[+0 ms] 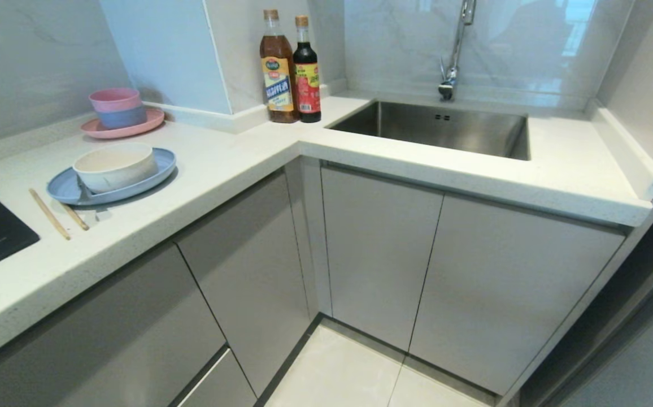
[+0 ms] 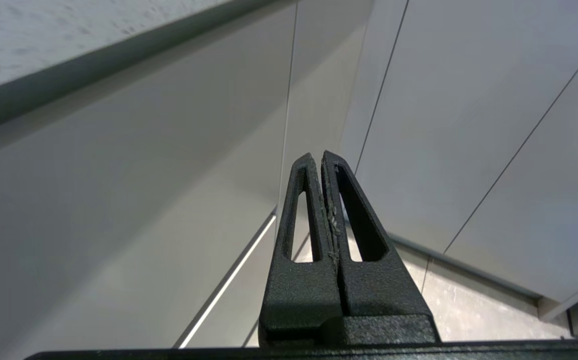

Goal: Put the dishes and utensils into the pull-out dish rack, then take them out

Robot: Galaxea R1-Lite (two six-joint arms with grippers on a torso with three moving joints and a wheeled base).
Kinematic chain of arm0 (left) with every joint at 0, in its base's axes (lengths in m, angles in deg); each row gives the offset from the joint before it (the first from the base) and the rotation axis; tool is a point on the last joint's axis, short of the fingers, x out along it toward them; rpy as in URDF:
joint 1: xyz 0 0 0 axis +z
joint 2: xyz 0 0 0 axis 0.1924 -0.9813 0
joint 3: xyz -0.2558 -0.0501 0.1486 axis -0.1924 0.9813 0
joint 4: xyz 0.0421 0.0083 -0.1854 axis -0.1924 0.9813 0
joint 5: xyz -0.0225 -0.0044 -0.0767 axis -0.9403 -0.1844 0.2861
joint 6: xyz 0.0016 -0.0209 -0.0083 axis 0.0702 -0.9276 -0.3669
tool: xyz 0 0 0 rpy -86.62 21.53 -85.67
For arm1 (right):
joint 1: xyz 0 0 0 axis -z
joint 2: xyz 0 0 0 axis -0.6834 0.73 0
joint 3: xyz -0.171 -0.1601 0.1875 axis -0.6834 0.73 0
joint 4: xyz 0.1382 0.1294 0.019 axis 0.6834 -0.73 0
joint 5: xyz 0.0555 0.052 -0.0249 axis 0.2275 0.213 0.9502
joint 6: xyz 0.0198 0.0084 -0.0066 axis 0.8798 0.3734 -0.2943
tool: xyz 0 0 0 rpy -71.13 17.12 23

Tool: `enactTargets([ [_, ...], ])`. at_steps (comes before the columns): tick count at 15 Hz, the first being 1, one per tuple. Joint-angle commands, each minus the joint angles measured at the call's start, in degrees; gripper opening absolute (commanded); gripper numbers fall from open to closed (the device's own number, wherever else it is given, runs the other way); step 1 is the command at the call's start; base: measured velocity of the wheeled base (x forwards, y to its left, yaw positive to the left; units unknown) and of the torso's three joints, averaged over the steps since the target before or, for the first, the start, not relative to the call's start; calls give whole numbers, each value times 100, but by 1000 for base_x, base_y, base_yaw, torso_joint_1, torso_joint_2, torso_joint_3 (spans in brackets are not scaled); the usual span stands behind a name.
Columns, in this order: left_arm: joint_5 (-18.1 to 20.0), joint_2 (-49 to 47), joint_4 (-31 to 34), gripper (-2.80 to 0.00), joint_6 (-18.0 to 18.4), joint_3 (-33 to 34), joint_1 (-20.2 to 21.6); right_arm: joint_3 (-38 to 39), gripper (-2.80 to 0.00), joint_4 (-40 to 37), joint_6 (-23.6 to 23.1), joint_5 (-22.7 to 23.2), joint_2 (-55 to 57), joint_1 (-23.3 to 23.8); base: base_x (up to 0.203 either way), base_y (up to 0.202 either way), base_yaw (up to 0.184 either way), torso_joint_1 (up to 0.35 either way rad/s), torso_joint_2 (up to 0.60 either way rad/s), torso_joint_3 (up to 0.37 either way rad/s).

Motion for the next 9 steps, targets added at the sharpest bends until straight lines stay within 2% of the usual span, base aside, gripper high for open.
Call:
enactTargets([
  [1, -4, -11, -5, -280, -6, 70, 1, 9, -280, 1, 0, -1, 2, 0, 0, 0, 0, 5, -5, 198],
  [9, -4, -11, -5, -280, -6, 70, 1, 9, -280, 1, 0, -1, 2, 0, 0, 0, 0, 2, 2, 202],
])
